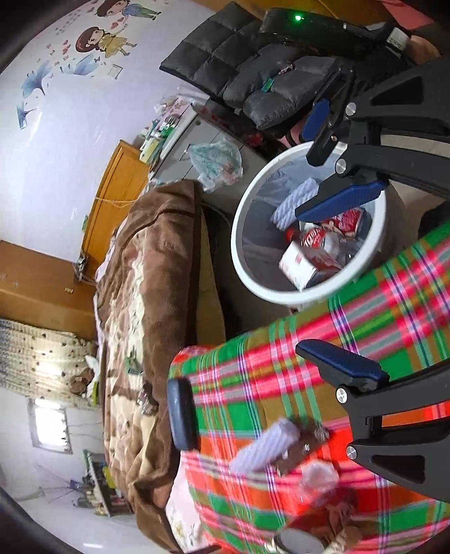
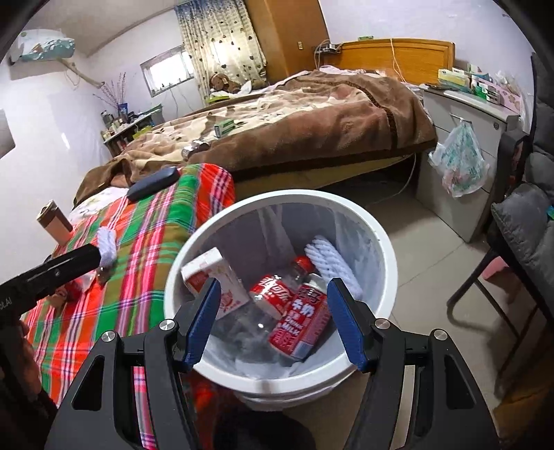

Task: Collect trash
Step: 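Move both tools back over the bed toward the foam sleeve and tin can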

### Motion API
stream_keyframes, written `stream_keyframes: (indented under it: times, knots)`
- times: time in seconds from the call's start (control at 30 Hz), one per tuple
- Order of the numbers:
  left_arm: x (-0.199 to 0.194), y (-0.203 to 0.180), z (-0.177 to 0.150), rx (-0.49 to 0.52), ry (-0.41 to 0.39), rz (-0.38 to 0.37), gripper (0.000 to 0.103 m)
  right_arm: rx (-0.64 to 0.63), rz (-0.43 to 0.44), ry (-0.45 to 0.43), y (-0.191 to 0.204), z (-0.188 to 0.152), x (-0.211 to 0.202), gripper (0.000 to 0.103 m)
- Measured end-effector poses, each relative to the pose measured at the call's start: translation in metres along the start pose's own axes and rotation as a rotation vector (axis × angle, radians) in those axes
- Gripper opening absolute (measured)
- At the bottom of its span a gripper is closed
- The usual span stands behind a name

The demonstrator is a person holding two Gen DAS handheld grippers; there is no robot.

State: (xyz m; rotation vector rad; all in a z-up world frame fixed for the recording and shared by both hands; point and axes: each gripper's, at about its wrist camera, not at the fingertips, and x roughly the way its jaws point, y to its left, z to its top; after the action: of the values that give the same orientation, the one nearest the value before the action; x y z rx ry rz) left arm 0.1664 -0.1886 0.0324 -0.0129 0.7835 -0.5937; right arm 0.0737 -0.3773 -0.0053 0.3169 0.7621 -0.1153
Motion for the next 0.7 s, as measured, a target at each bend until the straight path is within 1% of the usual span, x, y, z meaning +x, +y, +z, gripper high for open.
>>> stream_keyframes:
  times: [0.23,0.33,0.43,0.57,0.63,0.7]
  knots:
    - [-0.027,0.026,-0.012,-0.044,-0.043,0.036,0.069,-0.021,0.037,-0.01,0.018,-0.003,-0.003,0.065]
    - [-0.038,0.039,-0.019,-0.056,-0.057,0.076,0.069,-0.03,0.054,-0.012,0.026,-0.005,-0.003,0.065]
    - [-0.049,0.058,-0.027,-0.091,-0.063,0.095,0.07,-0.042,0.072,-0.01,0.037,-0.007,-0.001,0.065]
    - [-0.062,0.081,-0.037,-0.127,-0.082,0.153,0.07,-0.064,0.098,0.001,0.051,-0.01,0.002,0.065]
    - [-0.07,0.093,-0.041,-0.15,-0.092,0.16,0.07,-0.076,0.108,0.008,0.058,-0.012,0.005,0.065]
    - [-0.076,0.107,-0.044,-0.174,-0.099,0.192,0.07,-0.089,0.117,0.015,0.065,-0.012,0.007,0.065]
